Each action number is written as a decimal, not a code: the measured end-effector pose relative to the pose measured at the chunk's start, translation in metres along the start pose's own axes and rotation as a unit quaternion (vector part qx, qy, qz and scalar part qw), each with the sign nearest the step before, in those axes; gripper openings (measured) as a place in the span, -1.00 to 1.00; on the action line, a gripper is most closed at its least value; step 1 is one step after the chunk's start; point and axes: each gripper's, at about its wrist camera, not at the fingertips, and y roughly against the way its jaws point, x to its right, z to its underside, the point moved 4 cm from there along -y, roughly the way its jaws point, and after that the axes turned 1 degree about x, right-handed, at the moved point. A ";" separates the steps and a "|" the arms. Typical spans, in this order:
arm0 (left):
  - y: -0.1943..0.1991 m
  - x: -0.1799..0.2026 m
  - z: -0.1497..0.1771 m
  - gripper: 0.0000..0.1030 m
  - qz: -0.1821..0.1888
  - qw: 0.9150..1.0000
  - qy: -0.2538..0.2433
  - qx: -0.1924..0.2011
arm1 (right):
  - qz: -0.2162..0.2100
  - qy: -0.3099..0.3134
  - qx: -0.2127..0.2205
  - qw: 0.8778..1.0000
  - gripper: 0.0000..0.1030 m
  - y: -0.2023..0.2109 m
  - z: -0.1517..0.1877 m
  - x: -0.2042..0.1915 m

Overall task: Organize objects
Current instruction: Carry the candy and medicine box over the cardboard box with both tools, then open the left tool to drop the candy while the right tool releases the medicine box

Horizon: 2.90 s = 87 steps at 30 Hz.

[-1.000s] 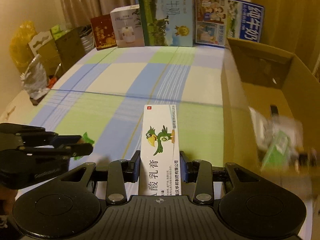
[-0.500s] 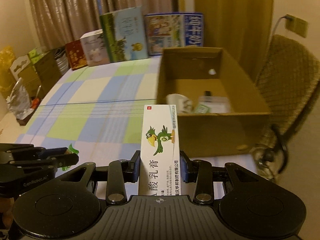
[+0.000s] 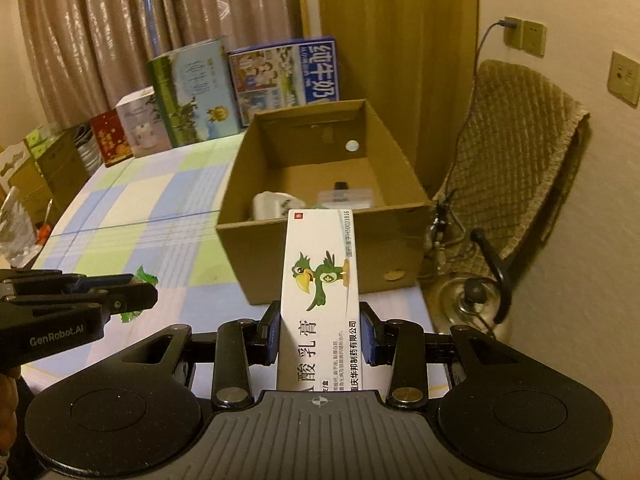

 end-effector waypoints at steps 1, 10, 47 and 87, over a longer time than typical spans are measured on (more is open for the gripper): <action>-0.001 0.003 -0.002 -0.69 0.001 1.000 -0.001 0.000 | 0.002 -0.001 0.000 1.000 -0.31 0.001 0.000 0.003; -0.008 0.011 -0.010 -0.69 0.001 1.000 -0.004 -0.004 | 0.004 -0.005 0.002 1.000 -0.31 -0.001 -0.001 0.010; -0.043 0.021 -0.049 -0.69 0.004 1.000 0.003 -0.001 | 0.007 0.029 0.012 0.999 -0.31 -0.022 -0.049 0.022; -0.179 -0.028 -0.147 -0.67 0.000 1.000 -0.002 -0.024 | -0.001 0.018 -0.027 0.999 -0.31 -0.164 -0.139 0.060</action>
